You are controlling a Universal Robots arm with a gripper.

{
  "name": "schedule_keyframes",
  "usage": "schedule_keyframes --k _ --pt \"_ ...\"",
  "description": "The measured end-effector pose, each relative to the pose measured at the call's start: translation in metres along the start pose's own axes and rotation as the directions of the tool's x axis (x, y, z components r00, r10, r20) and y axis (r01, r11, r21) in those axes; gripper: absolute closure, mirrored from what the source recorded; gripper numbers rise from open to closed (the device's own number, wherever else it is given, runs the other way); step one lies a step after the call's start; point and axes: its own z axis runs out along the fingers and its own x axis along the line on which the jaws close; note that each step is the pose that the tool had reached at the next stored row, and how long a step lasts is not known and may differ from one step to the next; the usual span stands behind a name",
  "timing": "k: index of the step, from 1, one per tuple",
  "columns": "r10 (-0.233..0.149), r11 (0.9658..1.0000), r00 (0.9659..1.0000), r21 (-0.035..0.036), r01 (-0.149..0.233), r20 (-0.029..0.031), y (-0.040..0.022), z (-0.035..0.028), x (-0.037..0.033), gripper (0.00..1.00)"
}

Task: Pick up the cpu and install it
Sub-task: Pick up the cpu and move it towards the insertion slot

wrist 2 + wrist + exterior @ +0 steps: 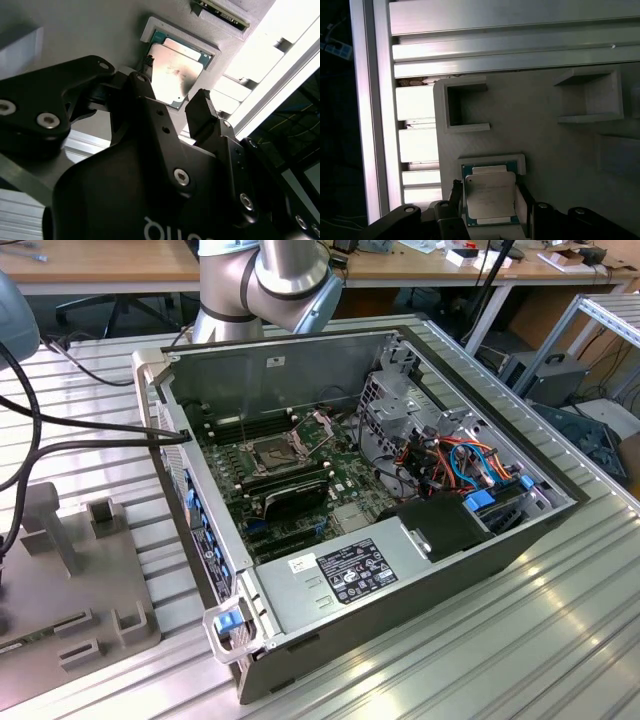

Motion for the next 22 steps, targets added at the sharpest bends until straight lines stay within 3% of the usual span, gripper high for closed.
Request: schedule_keyframes --k 2,3,8,22 --pt "0.000 1.0000 1.0000 0.0000 0.000 0.0000 0.0000 0.0000 0.0000 0.45" --pt "0.000 1.0000 1.0000 0.0001 0.000 -0.0001 -0.0001 0.0000 0.0000 0.38" --pt "-0.032 0.9995 0.9995 0.0008 0.032 0.0035 -0.0001 0.0024 -0.0001 0.38" --pt "-0.083 0.9966 0.9966 0.0038 0.083 0.0031 0.0001 0.0067 -0.0026 0.38"
